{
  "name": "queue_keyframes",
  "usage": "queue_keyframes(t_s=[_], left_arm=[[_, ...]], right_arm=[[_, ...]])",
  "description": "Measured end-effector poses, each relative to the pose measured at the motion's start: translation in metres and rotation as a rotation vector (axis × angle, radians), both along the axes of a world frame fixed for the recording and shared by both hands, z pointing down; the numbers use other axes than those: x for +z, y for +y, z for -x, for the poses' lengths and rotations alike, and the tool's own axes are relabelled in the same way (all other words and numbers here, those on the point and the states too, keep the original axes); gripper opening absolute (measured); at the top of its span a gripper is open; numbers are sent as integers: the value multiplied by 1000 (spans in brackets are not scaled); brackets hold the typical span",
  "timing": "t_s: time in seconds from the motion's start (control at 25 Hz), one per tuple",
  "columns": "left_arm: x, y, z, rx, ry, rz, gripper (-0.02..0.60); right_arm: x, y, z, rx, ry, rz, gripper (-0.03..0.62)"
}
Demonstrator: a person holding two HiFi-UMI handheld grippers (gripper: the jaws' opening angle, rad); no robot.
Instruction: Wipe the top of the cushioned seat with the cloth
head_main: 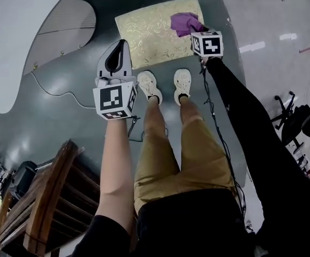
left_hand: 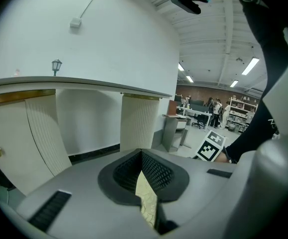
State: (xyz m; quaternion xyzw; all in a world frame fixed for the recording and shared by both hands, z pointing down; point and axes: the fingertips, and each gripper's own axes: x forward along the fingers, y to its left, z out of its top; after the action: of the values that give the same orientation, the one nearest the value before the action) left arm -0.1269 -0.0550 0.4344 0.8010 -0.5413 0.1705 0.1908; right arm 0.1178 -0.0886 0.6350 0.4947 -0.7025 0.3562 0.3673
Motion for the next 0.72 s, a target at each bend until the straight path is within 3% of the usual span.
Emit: queue_keyframes(t_s=[0.24,0.36,0.56,0.72], left_arm=[[-5,10,-6,-67,-27,-5,6],[-6,21,-12,-93,-27,3,6],[-5,43,-15,-87,-15,15,6],[-3,54,-9,-55,-3,17,6]], right_arm=[[1,5,-92,132,142,15,83],[1,15,-119,144,175,15,83],[-19,31,-129,145,167,-51,83],[-43,38,-96,139,91,-128,83]])
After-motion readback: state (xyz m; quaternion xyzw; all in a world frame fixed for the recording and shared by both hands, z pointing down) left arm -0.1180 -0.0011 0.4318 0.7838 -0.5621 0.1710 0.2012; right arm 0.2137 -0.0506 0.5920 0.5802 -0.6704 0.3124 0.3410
